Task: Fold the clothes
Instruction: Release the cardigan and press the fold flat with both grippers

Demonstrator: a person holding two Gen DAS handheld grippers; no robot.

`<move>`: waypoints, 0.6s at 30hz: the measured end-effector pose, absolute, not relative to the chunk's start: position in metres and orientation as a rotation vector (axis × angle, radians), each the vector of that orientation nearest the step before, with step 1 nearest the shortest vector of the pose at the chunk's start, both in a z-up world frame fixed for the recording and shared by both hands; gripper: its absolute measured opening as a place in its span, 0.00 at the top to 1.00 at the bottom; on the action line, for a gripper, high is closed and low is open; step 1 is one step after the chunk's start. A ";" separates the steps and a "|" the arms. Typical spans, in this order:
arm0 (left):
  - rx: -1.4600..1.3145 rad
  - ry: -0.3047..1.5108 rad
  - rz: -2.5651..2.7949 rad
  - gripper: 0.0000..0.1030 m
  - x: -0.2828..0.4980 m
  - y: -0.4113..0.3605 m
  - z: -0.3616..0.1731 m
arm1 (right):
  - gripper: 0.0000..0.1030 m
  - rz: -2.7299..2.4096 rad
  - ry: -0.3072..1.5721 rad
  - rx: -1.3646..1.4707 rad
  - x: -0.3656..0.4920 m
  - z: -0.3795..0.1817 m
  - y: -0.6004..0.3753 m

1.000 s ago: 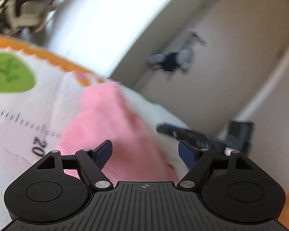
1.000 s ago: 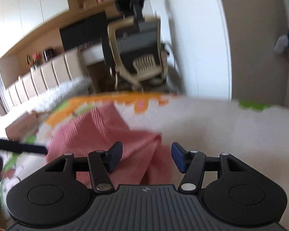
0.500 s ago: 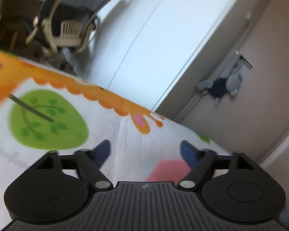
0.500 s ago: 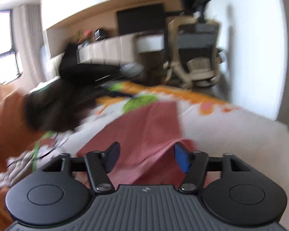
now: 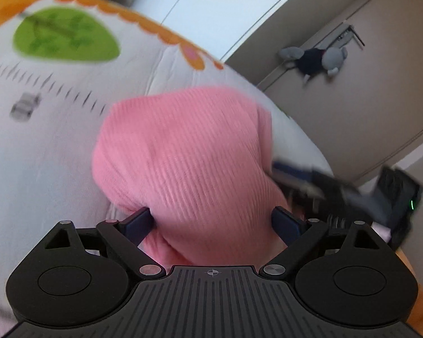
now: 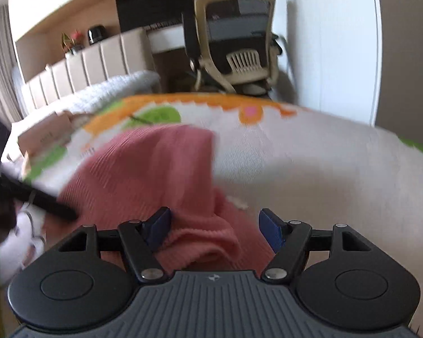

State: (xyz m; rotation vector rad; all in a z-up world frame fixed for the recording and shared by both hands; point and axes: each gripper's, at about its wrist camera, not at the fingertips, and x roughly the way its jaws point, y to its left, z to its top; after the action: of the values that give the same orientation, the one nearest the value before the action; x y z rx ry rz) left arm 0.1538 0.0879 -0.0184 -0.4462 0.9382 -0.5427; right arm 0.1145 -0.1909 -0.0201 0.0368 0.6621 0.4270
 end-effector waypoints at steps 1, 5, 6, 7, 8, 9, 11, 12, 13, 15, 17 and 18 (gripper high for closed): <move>-0.441 0.927 -0.530 0.14 0.164 0.086 -0.018 | 0.32 0.426 0.665 0.038 0.110 -0.020 -0.192; -0.431 0.887 -0.498 0.17 0.201 0.077 -0.013 | 0.32 0.447 0.651 0.018 0.103 -0.013 -0.186; -0.433 0.879 -0.496 0.19 0.209 0.076 -0.011 | 0.32 0.449 0.644 0.004 0.103 -0.011 -0.184; -0.428 0.865 -0.497 0.19 0.210 0.076 -0.006 | 0.32 0.448 0.635 -0.003 0.103 -0.008 -0.184; -0.412 0.833 -0.509 0.19 0.204 0.081 0.003 | 0.32 0.442 0.623 0.002 0.101 -0.004 -0.187; -0.393 0.794 -0.522 0.17 0.195 0.086 0.012 | 0.32 0.432 0.606 0.014 0.100 0.001 -0.191; -0.335 0.704 -0.547 0.12 0.174 0.098 0.031 | 0.32 0.393 0.553 0.041 0.095 0.014 -0.203; -0.284 0.653 -0.555 0.10 0.160 0.103 0.039 | 0.32 0.373 0.520 0.049 0.093 0.022 -0.207; -0.226 0.612 -0.563 0.10 0.147 0.104 0.046 | 0.32 0.359 0.487 0.052 0.093 0.029 -0.209; -0.120 0.570 -0.603 0.09 0.124 0.098 0.051 | 0.32 0.354 0.428 0.043 0.095 0.041 -0.205; -0.052 0.588 -0.653 0.09 0.112 0.083 0.046 | 0.32 0.370 0.428 0.013 0.107 0.040 -0.193; -0.023 0.609 -0.679 0.09 0.107 0.074 0.041 | 0.32 0.373 0.456 -0.016 0.115 0.034 -0.184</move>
State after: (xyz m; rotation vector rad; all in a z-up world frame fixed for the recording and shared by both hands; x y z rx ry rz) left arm 0.1073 0.0738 0.0413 -0.0232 0.6092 -0.6790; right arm 0.1149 -0.1843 0.0343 -0.0156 0.4557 0.3732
